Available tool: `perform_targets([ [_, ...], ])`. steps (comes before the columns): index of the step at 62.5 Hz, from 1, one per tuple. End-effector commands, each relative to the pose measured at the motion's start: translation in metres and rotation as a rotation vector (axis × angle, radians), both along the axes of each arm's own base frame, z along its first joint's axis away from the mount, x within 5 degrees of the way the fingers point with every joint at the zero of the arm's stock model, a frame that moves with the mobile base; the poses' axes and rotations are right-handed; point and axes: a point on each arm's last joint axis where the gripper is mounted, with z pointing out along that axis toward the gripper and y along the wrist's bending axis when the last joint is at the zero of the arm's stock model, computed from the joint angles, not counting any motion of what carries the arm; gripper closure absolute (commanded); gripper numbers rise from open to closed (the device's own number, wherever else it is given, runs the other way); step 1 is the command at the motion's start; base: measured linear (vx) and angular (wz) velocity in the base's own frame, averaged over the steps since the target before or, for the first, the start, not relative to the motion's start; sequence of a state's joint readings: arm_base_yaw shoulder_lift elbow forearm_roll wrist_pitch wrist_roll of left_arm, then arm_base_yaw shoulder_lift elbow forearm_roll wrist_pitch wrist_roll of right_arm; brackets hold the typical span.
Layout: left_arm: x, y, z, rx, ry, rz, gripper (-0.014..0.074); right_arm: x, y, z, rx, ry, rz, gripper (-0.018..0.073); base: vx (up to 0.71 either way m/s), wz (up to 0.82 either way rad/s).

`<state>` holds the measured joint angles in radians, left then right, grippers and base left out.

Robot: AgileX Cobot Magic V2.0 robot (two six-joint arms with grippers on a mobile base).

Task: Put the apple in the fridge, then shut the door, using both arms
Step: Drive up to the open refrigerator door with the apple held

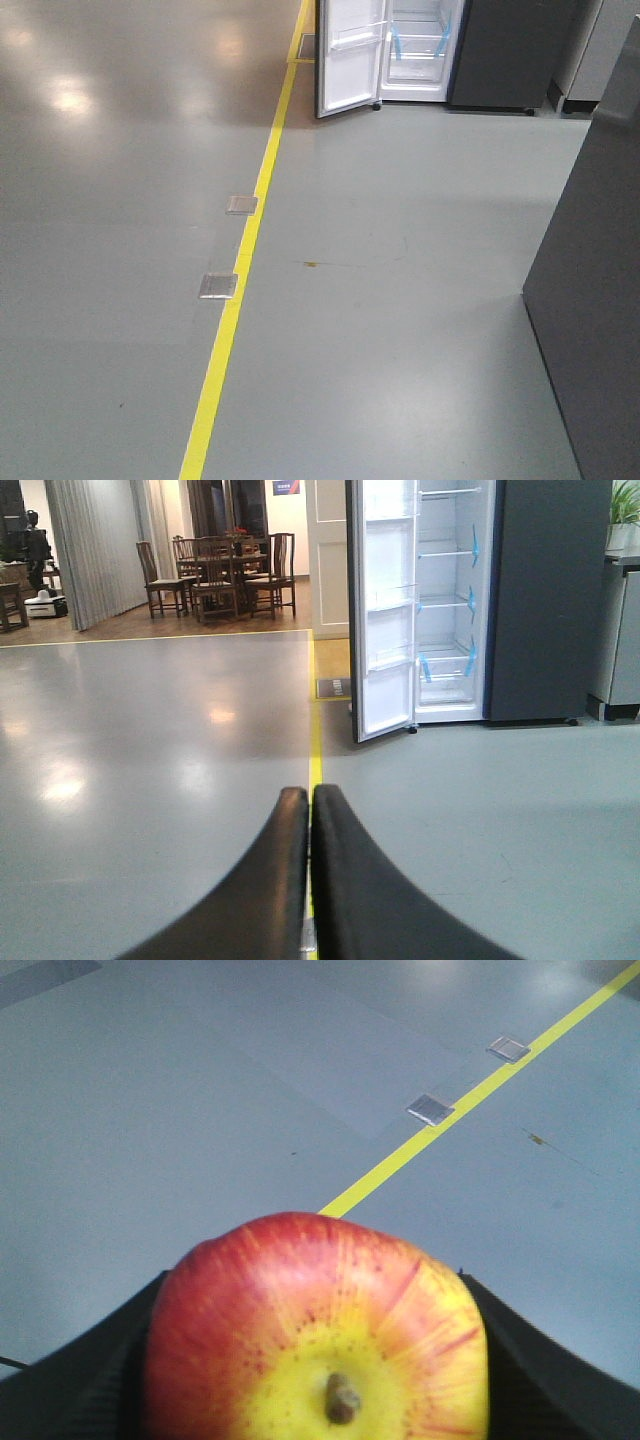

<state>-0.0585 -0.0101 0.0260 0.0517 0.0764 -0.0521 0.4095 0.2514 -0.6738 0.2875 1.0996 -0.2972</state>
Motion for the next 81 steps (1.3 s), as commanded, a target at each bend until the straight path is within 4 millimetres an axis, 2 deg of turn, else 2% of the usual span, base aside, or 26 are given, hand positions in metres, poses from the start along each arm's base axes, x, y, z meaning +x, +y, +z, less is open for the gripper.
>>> perform_targets([
  [1, -0.0005, -0.0003, 0.0002, -0.013, -0.065, -0.004, 0.0603, 0.0027, 0.0016, 0.0128, 0.049, -0.067, -0.004, 0.0204, 0.29, -0.12],
  [81, -0.0005, -0.0003, 0.0002, -0.013, -0.065, -0.004, 0.0603, 0.0027, 0.0016, 0.0129, 0.049, -0.068, -0.004, 0.0204, 0.30, -0.06],
])
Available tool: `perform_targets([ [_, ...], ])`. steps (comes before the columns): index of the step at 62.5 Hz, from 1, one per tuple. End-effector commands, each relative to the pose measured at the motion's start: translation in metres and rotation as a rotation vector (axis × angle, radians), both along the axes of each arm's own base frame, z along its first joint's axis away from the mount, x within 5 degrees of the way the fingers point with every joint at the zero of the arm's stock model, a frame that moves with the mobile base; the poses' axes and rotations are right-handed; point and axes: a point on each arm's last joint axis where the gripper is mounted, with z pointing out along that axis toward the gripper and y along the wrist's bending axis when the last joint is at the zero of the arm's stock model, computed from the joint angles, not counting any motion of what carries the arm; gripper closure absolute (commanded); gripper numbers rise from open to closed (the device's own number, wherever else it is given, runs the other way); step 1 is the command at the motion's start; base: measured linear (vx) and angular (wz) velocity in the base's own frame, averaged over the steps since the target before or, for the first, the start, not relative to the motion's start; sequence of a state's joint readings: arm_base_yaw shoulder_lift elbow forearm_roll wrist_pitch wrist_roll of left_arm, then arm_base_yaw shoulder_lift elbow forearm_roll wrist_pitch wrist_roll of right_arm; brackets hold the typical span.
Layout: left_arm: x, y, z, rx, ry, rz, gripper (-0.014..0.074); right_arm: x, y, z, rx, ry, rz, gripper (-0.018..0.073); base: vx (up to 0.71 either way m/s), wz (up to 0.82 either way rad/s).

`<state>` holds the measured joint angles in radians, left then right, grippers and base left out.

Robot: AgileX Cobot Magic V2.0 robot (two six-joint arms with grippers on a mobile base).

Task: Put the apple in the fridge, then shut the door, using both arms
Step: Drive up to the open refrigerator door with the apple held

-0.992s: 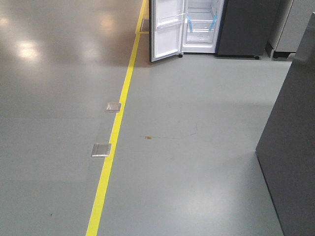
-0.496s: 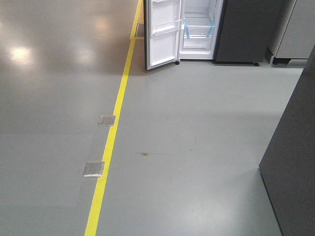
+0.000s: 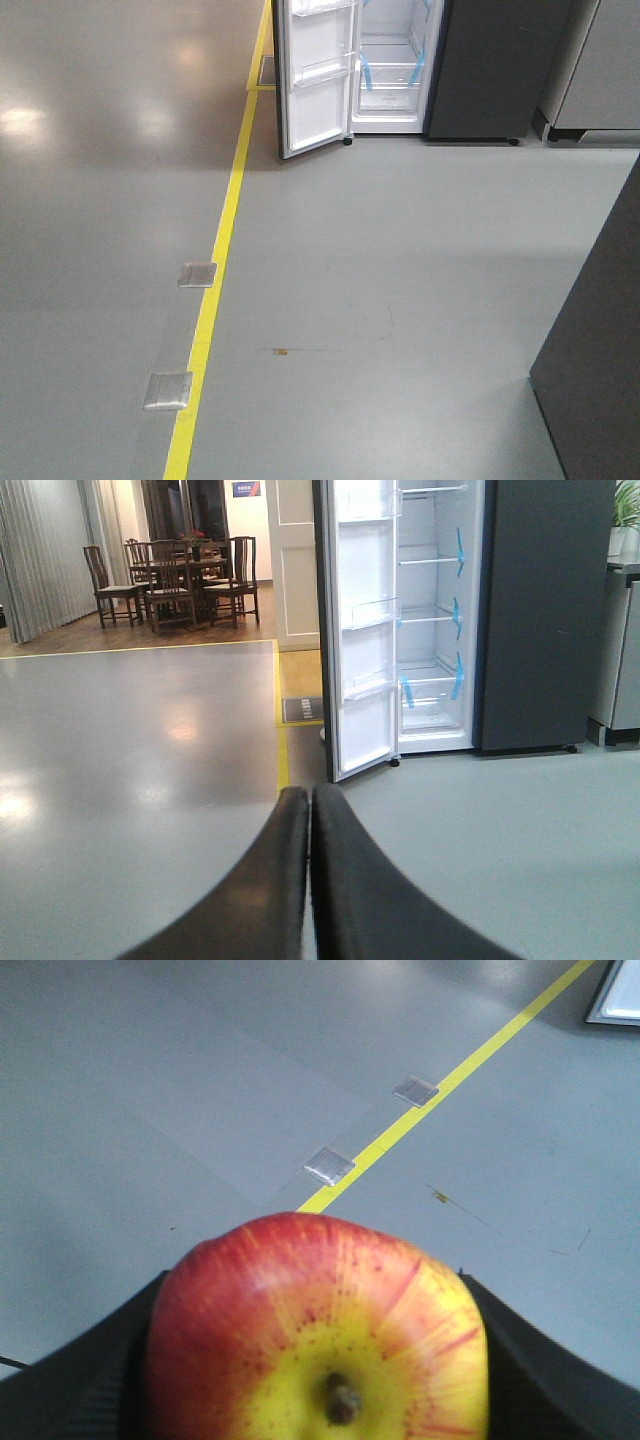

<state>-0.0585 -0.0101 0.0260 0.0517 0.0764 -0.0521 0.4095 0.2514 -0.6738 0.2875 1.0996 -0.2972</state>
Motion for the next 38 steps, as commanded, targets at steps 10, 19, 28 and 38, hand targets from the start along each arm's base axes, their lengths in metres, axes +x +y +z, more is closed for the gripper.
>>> perform_targets([
  [10, -0.0005, -0.0003, 0.0002, -0.013, -0.065, -0.004, 0.0603, 0.0027, 0.0016, 0.0129, 0.049, -0.068, -0.004, 0.0204, 0.32, -0.05],
  [19, -0.0005, -0.0003, 0.0002, -0.013, -0.065, -0.004, 0.0603, 0.0027, 0.0016, 0.0129, 0.049, -0.068, -0.004, 0.0204, 0.33, -0.04],
  [28, -0.0005, -0.0003, 0.0002, -0.013, -0.065, -0.004, 0.0603, 0.0027, 0.0016, 0.0128, 0.048, -0.067, -0.004, 0.0204, 0.33, -0.02],
  [38, -0.0005, -0.0003, 0.0002, -0.013, -0.065, -0.004, 0.0603, 0.0026, 0.0016, 0.0127, 0.048, -0.066, -0.003, 0.0204, 0.34, 0.00],
])
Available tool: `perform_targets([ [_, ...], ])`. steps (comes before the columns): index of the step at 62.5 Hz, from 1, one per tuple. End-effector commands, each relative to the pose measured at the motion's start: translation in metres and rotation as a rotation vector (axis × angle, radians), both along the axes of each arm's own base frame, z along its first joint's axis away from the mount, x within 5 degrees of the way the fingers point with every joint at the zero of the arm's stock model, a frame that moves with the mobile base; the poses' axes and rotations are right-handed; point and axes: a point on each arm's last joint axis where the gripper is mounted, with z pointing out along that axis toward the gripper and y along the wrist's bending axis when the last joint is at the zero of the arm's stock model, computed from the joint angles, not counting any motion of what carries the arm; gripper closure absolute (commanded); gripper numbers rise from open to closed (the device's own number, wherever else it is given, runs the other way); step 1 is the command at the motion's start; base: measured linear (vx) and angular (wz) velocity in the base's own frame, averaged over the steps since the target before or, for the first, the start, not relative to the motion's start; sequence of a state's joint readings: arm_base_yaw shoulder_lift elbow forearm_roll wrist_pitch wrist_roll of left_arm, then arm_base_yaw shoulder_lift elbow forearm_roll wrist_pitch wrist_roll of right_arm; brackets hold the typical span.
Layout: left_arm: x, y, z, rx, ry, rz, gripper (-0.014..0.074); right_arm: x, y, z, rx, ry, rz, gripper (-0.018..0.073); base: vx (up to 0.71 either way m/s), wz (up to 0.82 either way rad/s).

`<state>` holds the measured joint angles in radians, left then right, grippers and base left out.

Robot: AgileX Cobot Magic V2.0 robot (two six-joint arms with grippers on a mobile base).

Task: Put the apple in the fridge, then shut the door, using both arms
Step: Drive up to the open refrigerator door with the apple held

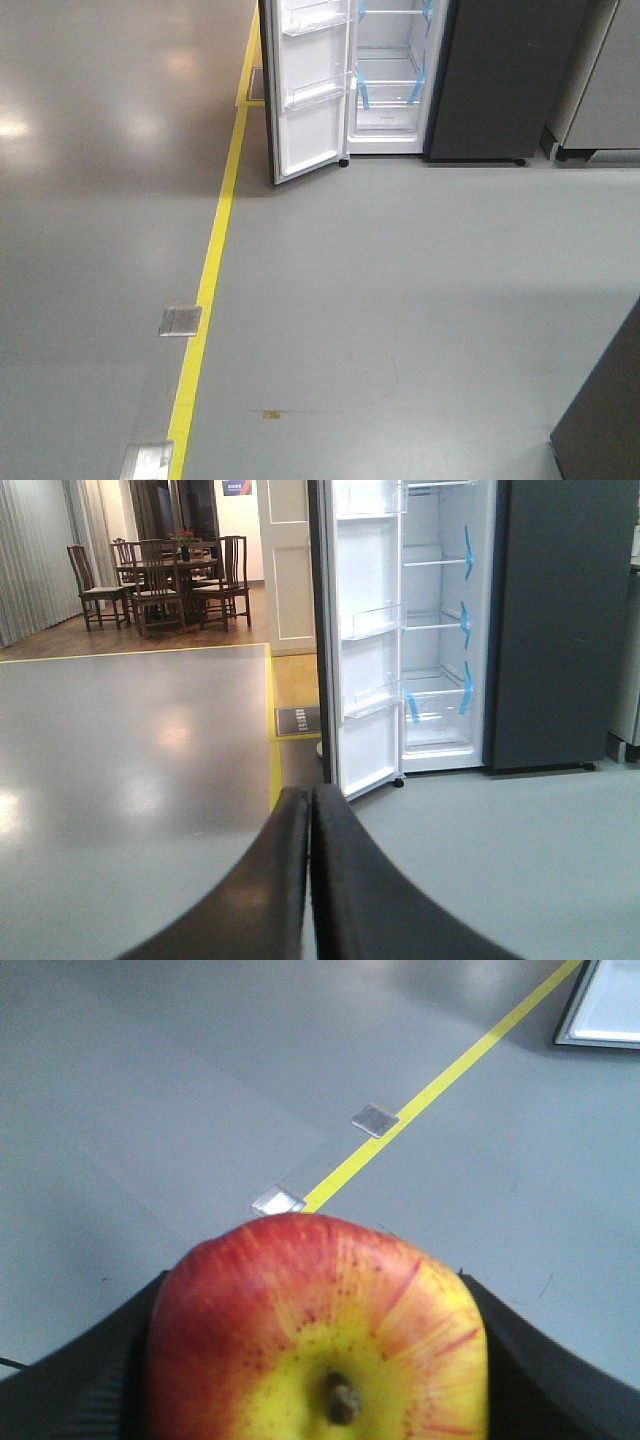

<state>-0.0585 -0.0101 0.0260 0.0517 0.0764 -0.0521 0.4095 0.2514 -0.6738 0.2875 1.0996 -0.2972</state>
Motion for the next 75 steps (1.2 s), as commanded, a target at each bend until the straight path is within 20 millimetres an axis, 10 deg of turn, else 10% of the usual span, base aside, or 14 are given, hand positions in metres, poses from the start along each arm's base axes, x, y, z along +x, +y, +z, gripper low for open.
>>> perform_targets([
  [1, -0.0005, -0.0003, 0.0002, -0.013, -0.065, -0.004, 0.0603, 0.0026, 0.0016, 0.0127, 0.048, -0.066, -0.003, 0.0204, 0.35, 0.01],
  [75, -0.0005, -0.0003, 0.0002, -0.013, -0.065, -0.004, 0.0603, 0.0027, 0.0016, 0.0128, 0.048, -0.067, -0.004, 0.0204, 0.32, 0.01],
])
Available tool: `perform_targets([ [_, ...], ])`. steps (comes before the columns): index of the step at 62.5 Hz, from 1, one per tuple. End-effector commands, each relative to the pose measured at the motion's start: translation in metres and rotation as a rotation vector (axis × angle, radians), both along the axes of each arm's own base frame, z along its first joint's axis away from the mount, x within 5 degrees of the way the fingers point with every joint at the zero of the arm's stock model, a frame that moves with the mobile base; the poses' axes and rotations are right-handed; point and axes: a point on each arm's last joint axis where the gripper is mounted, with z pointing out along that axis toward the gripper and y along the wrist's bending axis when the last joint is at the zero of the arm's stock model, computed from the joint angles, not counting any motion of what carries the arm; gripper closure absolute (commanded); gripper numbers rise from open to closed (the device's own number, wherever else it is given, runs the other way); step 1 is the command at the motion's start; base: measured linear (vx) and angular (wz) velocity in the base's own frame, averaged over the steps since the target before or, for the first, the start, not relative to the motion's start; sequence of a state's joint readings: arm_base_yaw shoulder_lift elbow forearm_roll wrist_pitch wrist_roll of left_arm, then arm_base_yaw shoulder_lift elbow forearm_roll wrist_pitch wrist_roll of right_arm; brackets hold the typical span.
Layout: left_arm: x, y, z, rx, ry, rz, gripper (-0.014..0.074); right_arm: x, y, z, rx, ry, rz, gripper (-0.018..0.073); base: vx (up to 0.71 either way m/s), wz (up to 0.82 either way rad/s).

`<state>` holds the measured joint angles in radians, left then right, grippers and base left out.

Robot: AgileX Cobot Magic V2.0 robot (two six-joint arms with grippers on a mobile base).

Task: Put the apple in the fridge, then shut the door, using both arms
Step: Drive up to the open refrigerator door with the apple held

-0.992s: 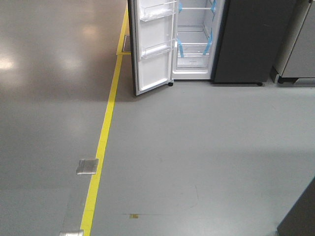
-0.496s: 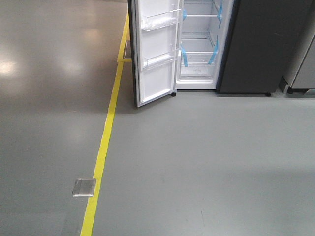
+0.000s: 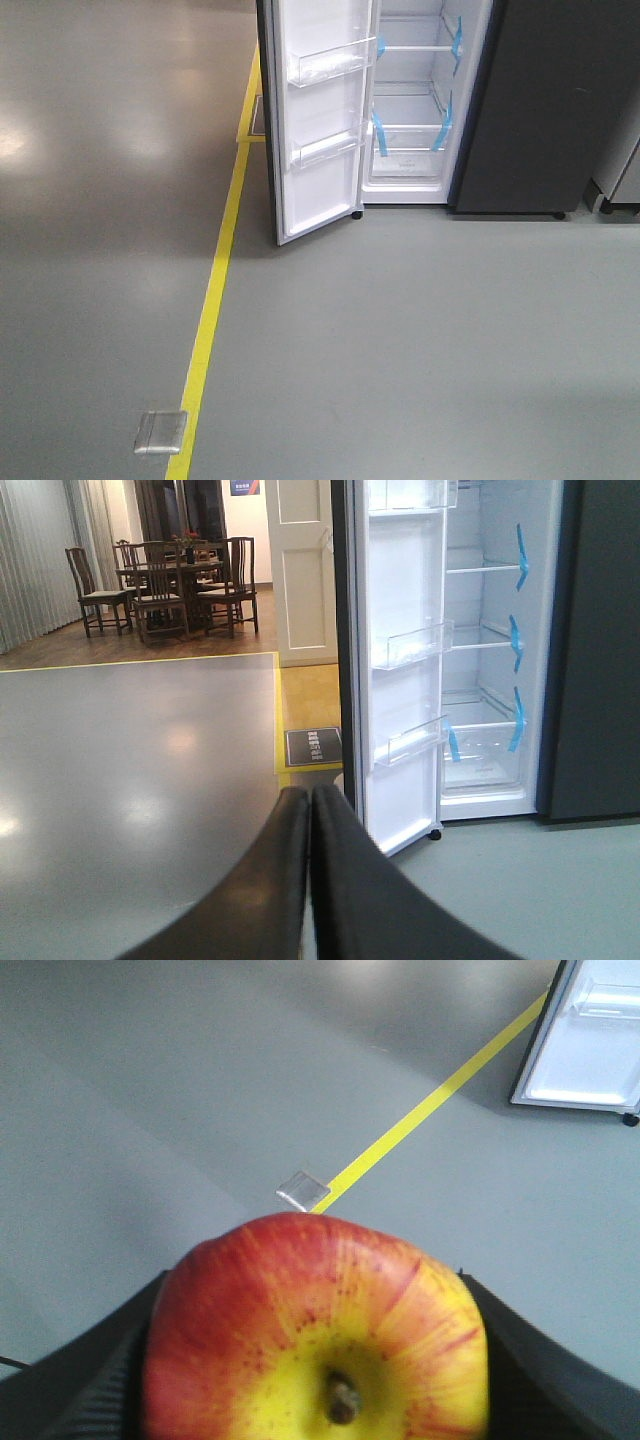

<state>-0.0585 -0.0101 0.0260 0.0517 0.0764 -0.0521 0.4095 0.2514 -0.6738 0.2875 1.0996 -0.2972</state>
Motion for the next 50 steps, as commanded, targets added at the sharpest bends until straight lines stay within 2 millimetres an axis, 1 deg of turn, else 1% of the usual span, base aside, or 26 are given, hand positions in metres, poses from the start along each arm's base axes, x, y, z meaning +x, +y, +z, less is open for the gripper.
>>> perform_targets([
  [1, -0.0005, -0.0003, 0.0002, -0.013, -0.065, -0.004, 0.0603, 0.0027, 0.0016, 0.0128, 0.048, -0.067, -0.004, 0.0204, 0.29, -0.01],
  [50, -0.0005, -0.0003, 0.0002, -0.013, -0.065, -0.004, 0.0603, 0.0026, 0.0016, 0.0127, 0.048, -0.066, -0.003, 0.0204, 0.28, -0.01],
])
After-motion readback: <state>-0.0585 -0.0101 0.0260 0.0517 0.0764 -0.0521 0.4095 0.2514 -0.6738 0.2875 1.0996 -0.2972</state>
